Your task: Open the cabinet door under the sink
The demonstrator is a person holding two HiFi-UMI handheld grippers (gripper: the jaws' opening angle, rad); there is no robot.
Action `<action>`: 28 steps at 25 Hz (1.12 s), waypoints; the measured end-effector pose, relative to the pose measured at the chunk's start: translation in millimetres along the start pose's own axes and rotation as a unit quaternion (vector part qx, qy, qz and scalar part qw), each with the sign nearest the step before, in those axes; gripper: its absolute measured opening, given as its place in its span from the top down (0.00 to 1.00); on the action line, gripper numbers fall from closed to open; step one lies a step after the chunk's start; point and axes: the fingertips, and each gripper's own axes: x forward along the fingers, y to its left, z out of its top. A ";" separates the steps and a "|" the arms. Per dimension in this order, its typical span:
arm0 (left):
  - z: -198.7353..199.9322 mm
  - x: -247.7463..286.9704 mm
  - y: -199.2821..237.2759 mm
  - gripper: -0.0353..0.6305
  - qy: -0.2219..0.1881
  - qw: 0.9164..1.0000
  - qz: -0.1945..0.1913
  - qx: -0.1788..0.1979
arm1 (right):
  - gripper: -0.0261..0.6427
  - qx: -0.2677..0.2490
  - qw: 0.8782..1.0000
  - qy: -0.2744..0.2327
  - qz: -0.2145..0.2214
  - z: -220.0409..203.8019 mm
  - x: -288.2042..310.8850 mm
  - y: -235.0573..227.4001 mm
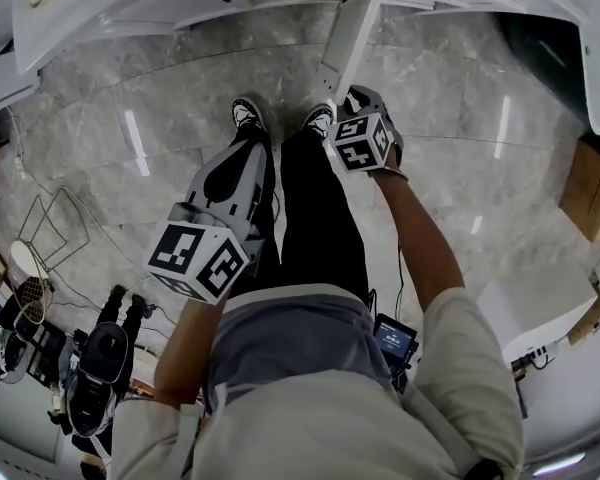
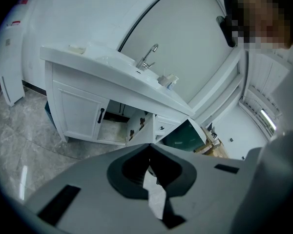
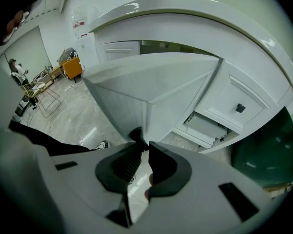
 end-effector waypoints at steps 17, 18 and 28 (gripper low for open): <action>1.5 0.5 -16.5 0.95 -0.011 1.000 0.000 0.003 | 0.89 0.010 0.999 0.014 -0.030 -38.6 -15.6 -43.6; 0.9 1.3 -18.2 0.95 -0.011 1.000 -0.001 0.003 | 0.89 0.014 0.999 0.015 -0.033 -40.2 -16.0 -46.0; 1.4 0.7 -31.2 0.95 -0.003 1.000 -0.016 0.004 | 0.92 0.108 0.991 0.041 -0.061 -66.0 -26.2 -77.2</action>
